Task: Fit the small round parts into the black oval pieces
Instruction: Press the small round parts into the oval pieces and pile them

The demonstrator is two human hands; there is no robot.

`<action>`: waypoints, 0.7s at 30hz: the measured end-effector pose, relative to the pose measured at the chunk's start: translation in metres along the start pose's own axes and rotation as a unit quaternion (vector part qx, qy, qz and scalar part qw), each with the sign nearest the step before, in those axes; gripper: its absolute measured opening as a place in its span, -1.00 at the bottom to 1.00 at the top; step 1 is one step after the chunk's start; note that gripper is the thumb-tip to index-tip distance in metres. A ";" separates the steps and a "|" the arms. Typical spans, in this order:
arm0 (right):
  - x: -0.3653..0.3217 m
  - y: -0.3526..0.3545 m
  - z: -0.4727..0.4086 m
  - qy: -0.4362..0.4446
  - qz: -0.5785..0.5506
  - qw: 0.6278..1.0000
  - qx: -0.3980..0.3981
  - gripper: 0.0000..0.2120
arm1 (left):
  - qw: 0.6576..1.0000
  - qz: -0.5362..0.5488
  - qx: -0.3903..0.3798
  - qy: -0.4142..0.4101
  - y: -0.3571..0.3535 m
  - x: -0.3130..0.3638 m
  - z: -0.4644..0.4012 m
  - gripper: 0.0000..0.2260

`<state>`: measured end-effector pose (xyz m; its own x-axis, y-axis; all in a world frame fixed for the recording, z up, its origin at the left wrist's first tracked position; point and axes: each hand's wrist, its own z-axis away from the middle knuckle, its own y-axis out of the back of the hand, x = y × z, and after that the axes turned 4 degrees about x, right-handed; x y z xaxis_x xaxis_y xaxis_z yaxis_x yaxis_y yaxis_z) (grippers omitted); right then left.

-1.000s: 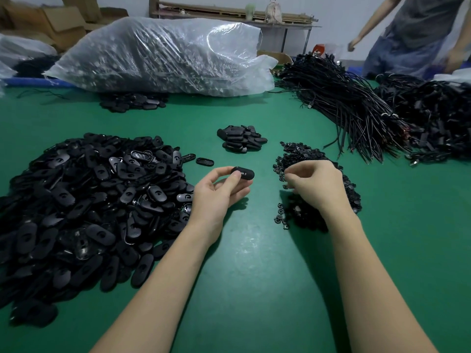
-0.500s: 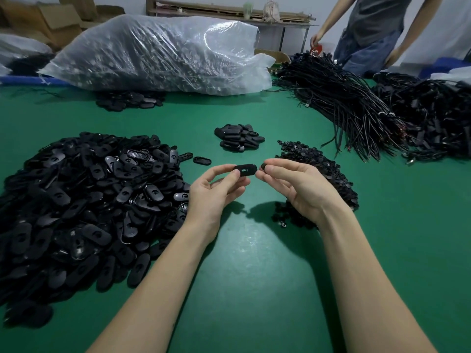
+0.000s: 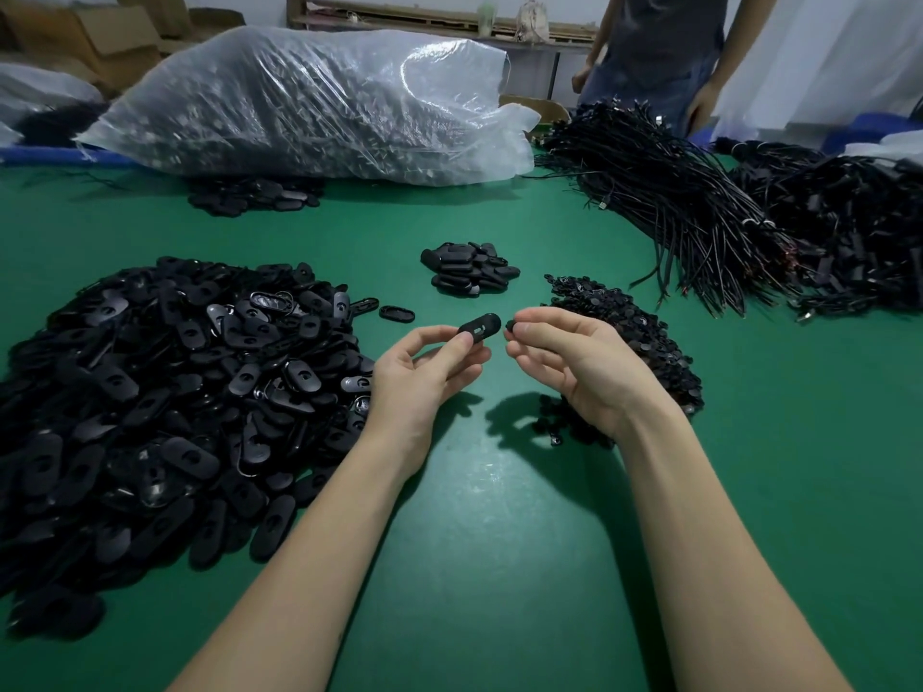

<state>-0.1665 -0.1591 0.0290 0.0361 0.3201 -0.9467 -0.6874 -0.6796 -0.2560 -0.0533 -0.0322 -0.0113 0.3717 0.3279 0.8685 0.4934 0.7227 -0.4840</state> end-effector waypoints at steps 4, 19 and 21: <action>-0.001 -0.003 0.003 0.013 0.033 0.999 -0.011 -0.82 | 1.000 -0.003 -0.004 -0.003 0.000 -0.001 -0.001 -0.95; 0.002 -0.007 0.001 0.037 0.145 0.987 0.050 -0.95 | 1.000 -0.020 0.002 -0.009 0.001 -0.004 -0.001 -0.90; 0.003 -0.006 0.001 0.038 0.149 0.986 0.058 -0.95 | 1.000 -0.021 0.001 -0.008 0.001 -0.004 -0.002 -0.90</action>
<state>-0.1626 -0.1536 0.0283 -0.1279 0.0641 -0.9897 -0.7539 -0.6546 0.0550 -0.0527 -0.0337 -0.0158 0.3380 0.3071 0.8896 0.5068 0.7371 -0.4470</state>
